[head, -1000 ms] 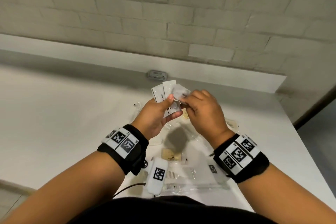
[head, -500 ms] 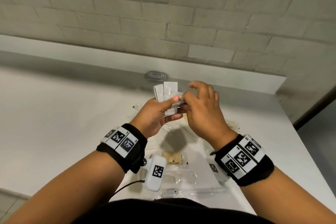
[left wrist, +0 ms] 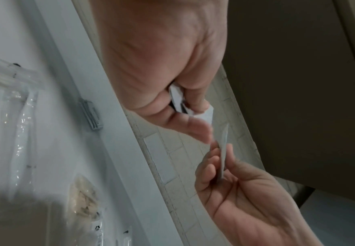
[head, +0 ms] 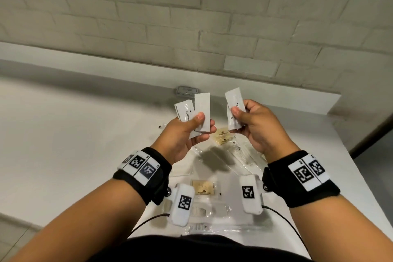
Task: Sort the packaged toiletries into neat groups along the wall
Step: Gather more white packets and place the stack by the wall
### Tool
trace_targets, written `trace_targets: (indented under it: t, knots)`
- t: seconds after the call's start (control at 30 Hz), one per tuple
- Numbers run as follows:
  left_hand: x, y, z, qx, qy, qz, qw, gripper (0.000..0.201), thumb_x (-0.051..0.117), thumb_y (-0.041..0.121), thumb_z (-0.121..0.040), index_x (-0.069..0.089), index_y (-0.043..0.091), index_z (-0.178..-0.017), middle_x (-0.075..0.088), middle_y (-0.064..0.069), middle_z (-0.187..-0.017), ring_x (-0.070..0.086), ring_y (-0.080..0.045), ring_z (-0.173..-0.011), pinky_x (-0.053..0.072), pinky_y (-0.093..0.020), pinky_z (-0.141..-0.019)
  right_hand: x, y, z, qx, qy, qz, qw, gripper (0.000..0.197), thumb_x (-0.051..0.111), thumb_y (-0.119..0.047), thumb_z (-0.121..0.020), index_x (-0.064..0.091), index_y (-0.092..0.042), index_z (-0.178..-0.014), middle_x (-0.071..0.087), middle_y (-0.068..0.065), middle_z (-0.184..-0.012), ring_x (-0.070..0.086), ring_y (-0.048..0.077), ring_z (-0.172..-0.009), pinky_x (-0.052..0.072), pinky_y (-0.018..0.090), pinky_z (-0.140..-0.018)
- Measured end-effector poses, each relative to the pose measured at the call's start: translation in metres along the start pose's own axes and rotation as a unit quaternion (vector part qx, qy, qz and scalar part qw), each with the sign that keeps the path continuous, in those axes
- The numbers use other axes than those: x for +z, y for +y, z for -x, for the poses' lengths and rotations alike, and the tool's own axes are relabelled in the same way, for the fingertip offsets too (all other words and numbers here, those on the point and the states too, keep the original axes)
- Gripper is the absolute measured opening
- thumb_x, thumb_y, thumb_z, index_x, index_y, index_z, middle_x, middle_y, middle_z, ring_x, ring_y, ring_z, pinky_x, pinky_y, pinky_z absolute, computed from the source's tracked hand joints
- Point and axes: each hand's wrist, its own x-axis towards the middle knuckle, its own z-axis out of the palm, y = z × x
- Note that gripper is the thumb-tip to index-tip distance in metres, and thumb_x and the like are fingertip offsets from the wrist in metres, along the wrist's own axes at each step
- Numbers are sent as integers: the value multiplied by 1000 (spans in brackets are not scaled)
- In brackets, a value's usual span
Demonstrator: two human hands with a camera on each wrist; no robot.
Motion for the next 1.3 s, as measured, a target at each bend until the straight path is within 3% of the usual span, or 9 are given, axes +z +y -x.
trace_targets:
  t: [0.2, 0.4, 0.67, 0.77, 0.87, 1.0, 1.13, 1.2, 1.3]
  knots:
    - [12, 0, 8, -64, -51, -37, 996, 26, 49, 34, -95, 64, 14, -87, 66, 1, -63, 62, -8, -53, 38, -13, -41, 24, 2, 12, 7, -129, -109, 986, 18, 56, -2, -86, 63, -3, -102, 66, 10, -71, 56, 18, -51, 54, 28, -53]
    - [8, 2, 8, -89, -31, -105, 990, 32, 59, 44, -78, 64, 16, -92, 67, 2, -71, 66, -8, -58, 36, -12, -43, 26, 13, 12, 18, -95, -40, 995, 21, 73, -18, -75, 64, -12, -93, 67, 5, -78, 59, 21, -65, 47, 35, -72]
    - [7, 7, 6, -106, -8, -96, 990, 24, 49, 31, -97, 57, 10, -107, 68, -9, -89, 68, -18, -63, 45, -18, -45, 21, 14, 11, 6, -5, -39, 999, 16, 57, -4, -92, 51, -14, -102, 66, 4, -90, 66, 17, -69, 57, 33, -60]
    - [-1, 15, 10, -155, -71, -47, 984, 32, 31, 10, -95, 51, 3, -120, 67, -20, -102, 70, -31, -76, 57, -28, -55, 3, 8, 4, 22, 3, -10, 1000, 16, 57, -3, -91, 54, -16, -98, 61, 3, -87, 62, 17, -66, 58, 30, -54]
    - [-10, 18, 12, -156, -134, -78, 976, 34, 34, 1, -97, 50, 0, -127, 66, -22, -116, 70, -34, -93, 60, -31, -71, -12, -3, 2, -14, -44, 85, 995, 18, 60, 1, -88, 59, -17, -89, 60, 1, -75, 56, 12, -60, 50, 22, -53]
    - [-10, 16, 8, -114, -98, -157, 976, 31, 57, 1, -90, 55, -1, -122, 72, -14, -101, 73, -24, -84, 58, -20, -59, -10, -25, 6, -132, -98, 338, 927, 23, 69, -5, -83, 57, -23, -77, 51, -5, -87, 50, 8, -73, 41, 20, -68]
    - [-7, 12, 2, -77, -71, -210, 972, 36, 66, 0, -84, 57, -2, -119, 68, -11, -94, 71, -19, -73, 52, -17, -49, 10, -30, 13, -223, -173, 564, 776, 16, 70, -16, -82, 59, -20, -93, 51, -5, -121, 47, 12, -109, 40, 27, -93]
    - [-6, 10, 2, -62, -83, -215, 971, 24, 60, 1, -89, 60, 3, -113, 71, -10, -89, 72, -20, -71, 52, -17, -49, 17, -23, 17, -223, -180, 637, 716, 18, 65, -17, -84, 53, -27, -91, 54, -9, -103, 50, 11, -97, 43, 30, -81]
    - [-8, 9, 4, -39, -69, -182, 980, 30, 48, 28, -98, 57, 7, -118, 71, -12, -95, 73, -25, -78, 54, -20, -53, 15, -14, 18, -148, -138, 592, 780, 28, 61, -13, -86, 47, -31, -102, 49, -17, -88, 50, -4, -71, 39, 25, -62]
